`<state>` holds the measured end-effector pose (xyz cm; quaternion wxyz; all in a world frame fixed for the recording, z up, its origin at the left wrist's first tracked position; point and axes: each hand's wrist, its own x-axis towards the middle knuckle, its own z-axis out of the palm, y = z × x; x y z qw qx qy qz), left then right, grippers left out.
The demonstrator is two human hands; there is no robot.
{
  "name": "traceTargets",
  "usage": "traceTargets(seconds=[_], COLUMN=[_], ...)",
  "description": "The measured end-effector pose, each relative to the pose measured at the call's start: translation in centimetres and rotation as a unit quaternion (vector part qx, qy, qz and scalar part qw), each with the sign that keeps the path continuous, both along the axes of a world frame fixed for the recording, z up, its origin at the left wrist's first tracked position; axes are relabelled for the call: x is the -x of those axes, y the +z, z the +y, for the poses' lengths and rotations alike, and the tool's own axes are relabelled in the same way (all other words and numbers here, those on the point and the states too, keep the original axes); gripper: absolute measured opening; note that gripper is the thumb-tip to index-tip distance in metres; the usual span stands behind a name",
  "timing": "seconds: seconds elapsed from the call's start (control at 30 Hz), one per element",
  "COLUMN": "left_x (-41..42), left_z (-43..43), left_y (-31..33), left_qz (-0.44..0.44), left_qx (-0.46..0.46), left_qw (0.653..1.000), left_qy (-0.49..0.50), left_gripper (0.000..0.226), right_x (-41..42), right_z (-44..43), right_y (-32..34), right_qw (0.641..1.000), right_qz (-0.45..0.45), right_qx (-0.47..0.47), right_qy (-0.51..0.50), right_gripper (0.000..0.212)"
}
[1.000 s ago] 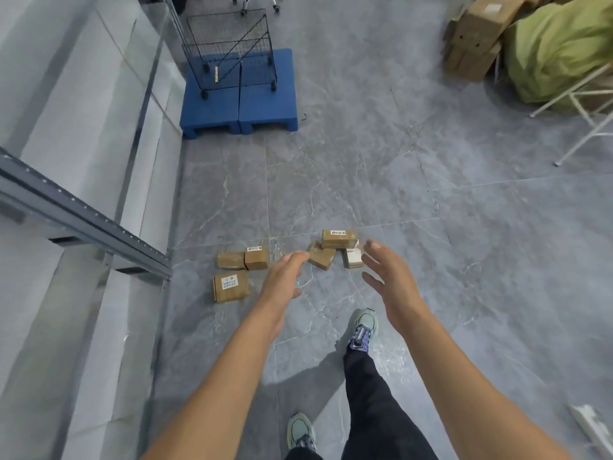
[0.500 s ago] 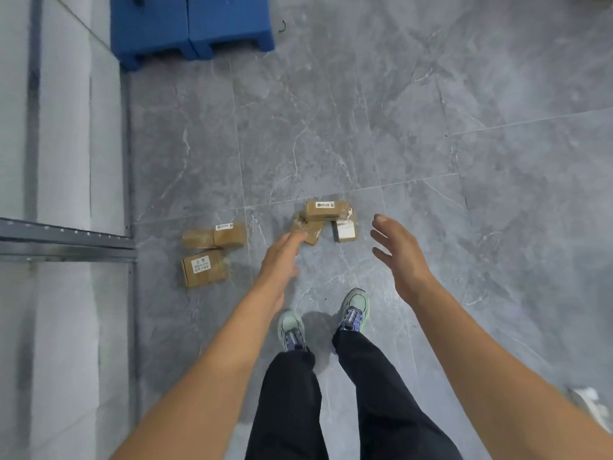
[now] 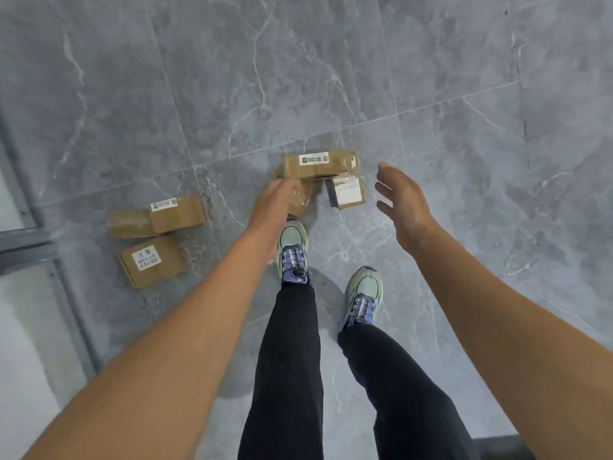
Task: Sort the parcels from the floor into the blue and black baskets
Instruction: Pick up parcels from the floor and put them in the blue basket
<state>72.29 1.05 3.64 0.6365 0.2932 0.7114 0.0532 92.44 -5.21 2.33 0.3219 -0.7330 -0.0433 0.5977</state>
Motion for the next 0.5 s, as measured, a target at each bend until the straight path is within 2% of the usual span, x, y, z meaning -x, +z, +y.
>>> traceTargets(seconds=[0.27,0.43,0.5], left_x=[0.0,-0.6,-0.8], left_z=[6.3,6.4,6.2], left_y=[-14.2,-18.9,-19.6], left_qz=[0.024,0.017,0.003], left_qx=[0.016,0.035,0.043], left_qw=[0.999,0.999,0.999], left_qy=[-0.022,-0.009,0.0], left_gripper=[0.033,0.045,0.042], right_x=[0.5,0.6,0.8], right_z=[5.4,6.9,7.0], right_y=[-12.5,-17.7,-19.0], right_qw=[0.999,0.999,0.998], right_qz=[-0.016,-0.013,0.004], right_qx=[0.045,0.053,0.056], right_qy=[-0.006,0.001,-0.008], right_gripper=[0.023,0.031,0.035])
